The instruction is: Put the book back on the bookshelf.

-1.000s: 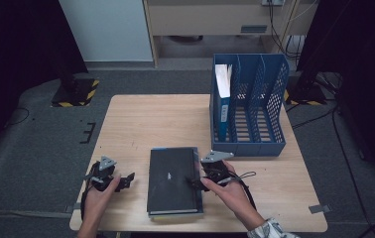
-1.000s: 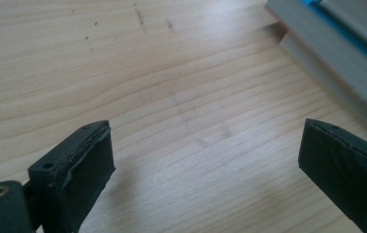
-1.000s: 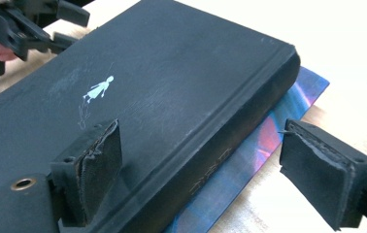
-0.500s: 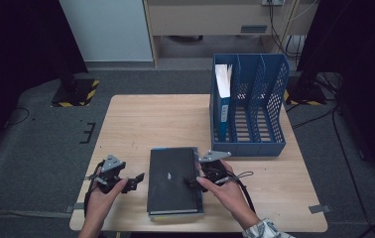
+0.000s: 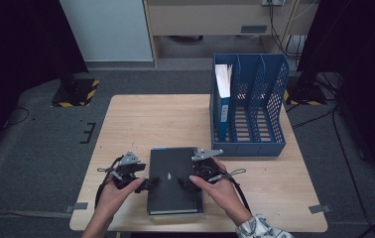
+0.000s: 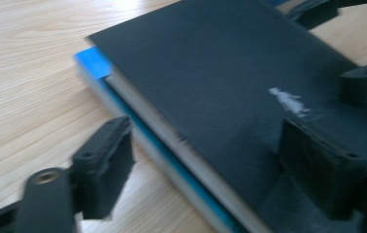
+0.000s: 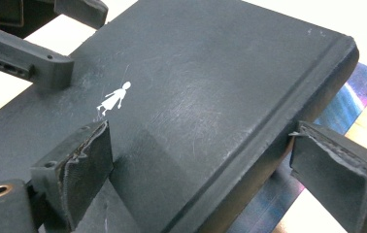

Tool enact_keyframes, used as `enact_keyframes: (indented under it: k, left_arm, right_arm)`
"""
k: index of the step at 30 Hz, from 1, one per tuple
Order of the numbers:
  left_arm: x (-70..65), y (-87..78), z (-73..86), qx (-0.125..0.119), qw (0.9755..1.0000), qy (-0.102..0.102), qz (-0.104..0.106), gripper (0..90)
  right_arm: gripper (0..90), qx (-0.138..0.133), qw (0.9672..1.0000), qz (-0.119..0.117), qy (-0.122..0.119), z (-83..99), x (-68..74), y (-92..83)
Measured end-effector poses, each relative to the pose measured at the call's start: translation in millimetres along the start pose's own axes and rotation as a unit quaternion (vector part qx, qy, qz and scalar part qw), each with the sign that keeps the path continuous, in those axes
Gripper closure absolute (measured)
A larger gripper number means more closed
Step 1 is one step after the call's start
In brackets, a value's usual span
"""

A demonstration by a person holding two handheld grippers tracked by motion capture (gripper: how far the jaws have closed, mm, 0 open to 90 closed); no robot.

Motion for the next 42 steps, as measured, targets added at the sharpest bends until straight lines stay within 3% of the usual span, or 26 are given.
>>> enact_keyframes:
  k: [6, 14, 19, 26, 32, 42]
  left_arm:
    - [-1.2, 3.8, -4.3, 0.013, 0.9999, 0.003, 0.007, 23.7]
    - [0.9, 16.1, -19.6, 0.028, 0.9988, 0.039, -0.001, 24.3]
    - [2.8, 23.1, -24.0, 0.019, 0.9994, 0.029, 0.008, 25.3]
    - [3.7, 31.9, -31.4, 0.023, 0.9991, 0.031, 0.016, 24.9]
    - [6.8, 31.5, -27.1, 0.015, 0.9996, 0.007, 0.023, 21.8]
    - [-0.8, 33.7, -26.7, 0.026, 0.9986, -0.001, 0.045, 20.2]
  right_arm:
    - [7.8, 0.002, 1.0, 0.0, 0.003, 0.3, -0.5, 0.1]
    - [6.6, -0.002, 0.9999, -0.002, 0.017, 2.2, -9.2, -4.7]
    - [4.8, -0.003, 0.9996, -0.002, 0.029, 3.7, -15.1, -7.4]
    - [3.8, -0.004, 0.999, -0.001, 0.044, 6.5, -22.3, -12.4]
    - [3.8, -0.002, 0.9984, -0.008, 0.056, 7.8, -23.4, -12.7]
    - [0.9, 0.002, 0.9966, -0.021, 0.08, 9.5, -27.1, -8.6]
Point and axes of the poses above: each handheld gripper's, and its own axes: y roughly forward along the jaws, z roughly out of its underside, x roughly to its left, the point moved 8 cm from there along y, roughly forward along the jaws, and after that the axes turned 14 degrees about y, right-handed, at the moved point
